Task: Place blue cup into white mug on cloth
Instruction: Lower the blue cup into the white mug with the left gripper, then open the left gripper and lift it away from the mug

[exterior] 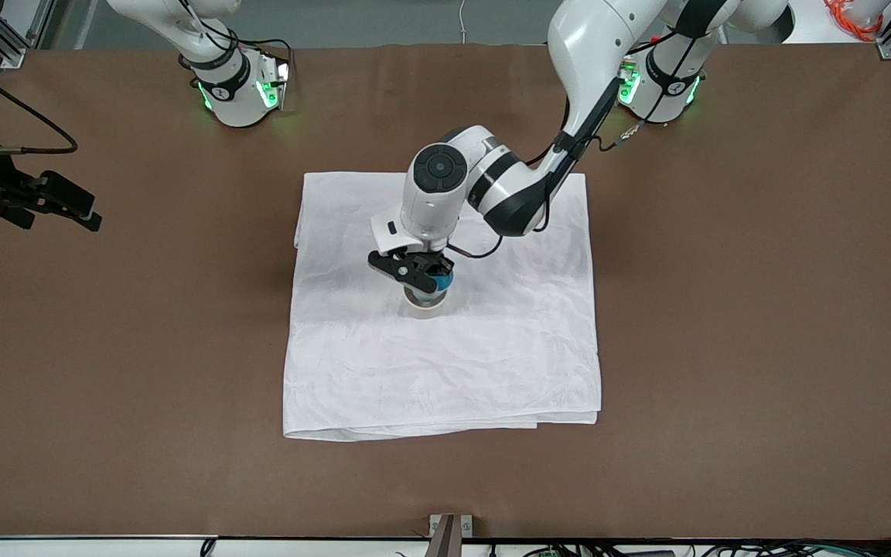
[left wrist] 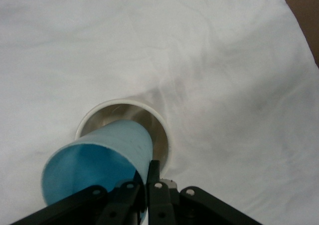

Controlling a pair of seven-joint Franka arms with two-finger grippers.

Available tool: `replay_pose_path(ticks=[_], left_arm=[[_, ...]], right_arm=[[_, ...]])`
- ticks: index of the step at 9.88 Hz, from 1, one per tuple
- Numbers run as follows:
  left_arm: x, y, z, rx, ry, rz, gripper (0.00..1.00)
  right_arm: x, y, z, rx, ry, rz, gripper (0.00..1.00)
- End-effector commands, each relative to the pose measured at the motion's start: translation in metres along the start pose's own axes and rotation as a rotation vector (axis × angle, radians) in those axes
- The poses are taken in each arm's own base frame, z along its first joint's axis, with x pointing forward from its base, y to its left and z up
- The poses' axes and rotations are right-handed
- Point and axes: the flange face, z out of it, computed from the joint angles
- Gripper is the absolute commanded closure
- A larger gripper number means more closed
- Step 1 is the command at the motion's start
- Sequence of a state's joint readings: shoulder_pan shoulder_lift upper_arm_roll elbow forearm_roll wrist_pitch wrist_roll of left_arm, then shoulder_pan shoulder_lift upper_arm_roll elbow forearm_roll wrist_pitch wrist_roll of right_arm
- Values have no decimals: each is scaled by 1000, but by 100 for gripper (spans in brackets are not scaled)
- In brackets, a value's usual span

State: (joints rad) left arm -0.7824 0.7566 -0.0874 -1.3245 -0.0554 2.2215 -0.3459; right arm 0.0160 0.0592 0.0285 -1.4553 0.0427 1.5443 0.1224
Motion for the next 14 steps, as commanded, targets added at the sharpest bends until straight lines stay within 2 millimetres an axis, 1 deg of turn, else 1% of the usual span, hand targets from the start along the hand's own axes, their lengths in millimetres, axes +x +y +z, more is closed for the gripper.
replay_pose_path(ticks=[1,2,4,5,6,7,8,9,10,11,12,13,14], left_arm=[[5,0,3,1,17,4,93],[5,0,3,-1,18,3,89],[5,1,1,-2,21,3,62],[6,1,-5,-2,24,0,58],[7,3,-20,-4,32,1,58],[6,3,-40,1,30,2,58],[6,-2,-64,12,16,-3,58],[7,-13,-99,26,14,-15,58],[9,-44,-145,58,13,-52,56],[9,-88,-181,118,-12,-102,52],[8,-123,-211,182,-11,-129,45],[10,-173,-239,195,4,-205,32],[12,-225,-261,198,30,-277,1]], right_arm=[[-1,2,-2,-1,-6,-3,0],[-1,1,-2,-1,-5,-4,0],[-2,0,-1,-1,-7,-7,0],[-2,-1,-1,-1,-7,-9,0],[-2,-3,-1,-1,-8,-12,0],[-2,-4,-1,-1,-7,-13,0],[-2,-5,-1,0,-6,-13,0],[-2,-6,-1,-1,-7,-15,0],[-2,-7,-1,-1,-7,-17,0],[-3,-11,-1,0,-5,-23,0],[-4,-17,1,0,-8,-33,0],[-4,-18,1,0,-10,-35,0],[-4,-18,2,-1,-14,-35,0]])
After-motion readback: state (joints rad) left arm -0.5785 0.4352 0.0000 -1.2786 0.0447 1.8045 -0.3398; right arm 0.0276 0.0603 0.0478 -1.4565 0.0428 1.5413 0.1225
